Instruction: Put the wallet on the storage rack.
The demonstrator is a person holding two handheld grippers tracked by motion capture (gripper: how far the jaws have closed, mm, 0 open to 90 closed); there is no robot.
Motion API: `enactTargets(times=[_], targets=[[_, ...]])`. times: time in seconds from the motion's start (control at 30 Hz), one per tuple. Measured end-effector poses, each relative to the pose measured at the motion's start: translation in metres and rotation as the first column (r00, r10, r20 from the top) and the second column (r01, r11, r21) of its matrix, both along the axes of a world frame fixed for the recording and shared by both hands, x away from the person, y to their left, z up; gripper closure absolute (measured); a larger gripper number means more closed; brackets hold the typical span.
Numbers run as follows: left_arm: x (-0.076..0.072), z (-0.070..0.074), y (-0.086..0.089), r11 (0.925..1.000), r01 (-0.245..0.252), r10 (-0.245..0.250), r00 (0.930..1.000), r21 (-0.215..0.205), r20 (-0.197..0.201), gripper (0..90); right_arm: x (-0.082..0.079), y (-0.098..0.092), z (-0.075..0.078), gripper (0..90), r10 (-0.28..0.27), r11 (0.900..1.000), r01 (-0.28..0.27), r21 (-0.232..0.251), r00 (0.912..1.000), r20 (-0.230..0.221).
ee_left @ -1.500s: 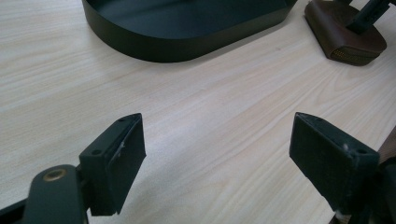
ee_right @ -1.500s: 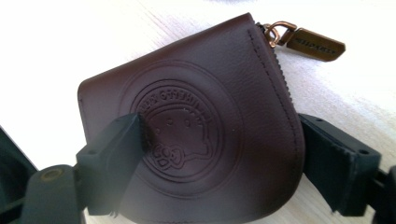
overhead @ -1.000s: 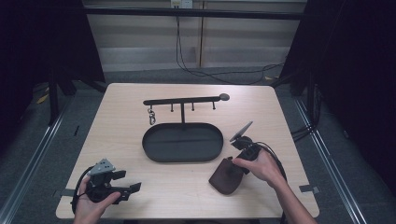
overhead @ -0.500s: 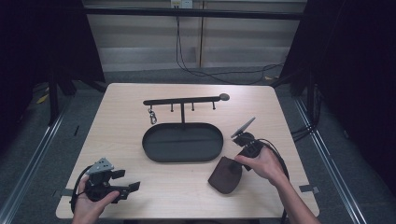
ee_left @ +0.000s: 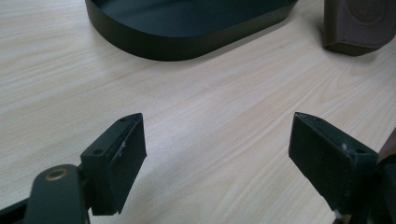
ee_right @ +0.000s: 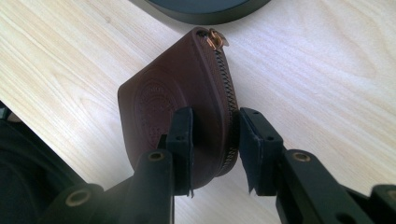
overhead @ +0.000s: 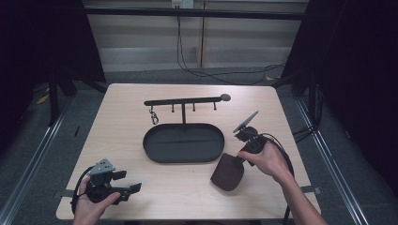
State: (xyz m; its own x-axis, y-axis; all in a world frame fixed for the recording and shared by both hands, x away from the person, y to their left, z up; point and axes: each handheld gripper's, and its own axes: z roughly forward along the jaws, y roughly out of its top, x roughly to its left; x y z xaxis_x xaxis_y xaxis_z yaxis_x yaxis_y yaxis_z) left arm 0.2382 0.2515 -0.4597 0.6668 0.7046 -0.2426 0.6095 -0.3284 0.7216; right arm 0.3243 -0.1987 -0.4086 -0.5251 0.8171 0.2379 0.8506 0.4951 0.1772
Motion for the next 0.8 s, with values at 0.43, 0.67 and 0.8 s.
enactTargets(times=[0.43, 0.67, 0.8], targets=[[0.0, -0.001, -0.002, 1.0, 0.003, -0.003, 1.0, 0.005, -0.002, 19.0, 0.002, 0.001, 0.018, 67.3, -0.006, 0.998, 0.005, -0.06, 0.9999, -0.011], [0.0, -0.001, -0.001, 1.0, 0.003, -0.003, 1.0, 0.005, -0.005, 18.9, 0.002, -0.001, 0.031, 67.3, -0.014, 0.997, 0.014, -0.069, 0.9999, 0.002], [0.0, -0.001, -0.002, 1.0, 0.005, -0.005, 1.0, 0.007, -0.007, 19.0, 0.004, -0.002, 0.036, 67.3, -0.026, 0.997, 0.027, -0.075, 0.9996, 0.004]])
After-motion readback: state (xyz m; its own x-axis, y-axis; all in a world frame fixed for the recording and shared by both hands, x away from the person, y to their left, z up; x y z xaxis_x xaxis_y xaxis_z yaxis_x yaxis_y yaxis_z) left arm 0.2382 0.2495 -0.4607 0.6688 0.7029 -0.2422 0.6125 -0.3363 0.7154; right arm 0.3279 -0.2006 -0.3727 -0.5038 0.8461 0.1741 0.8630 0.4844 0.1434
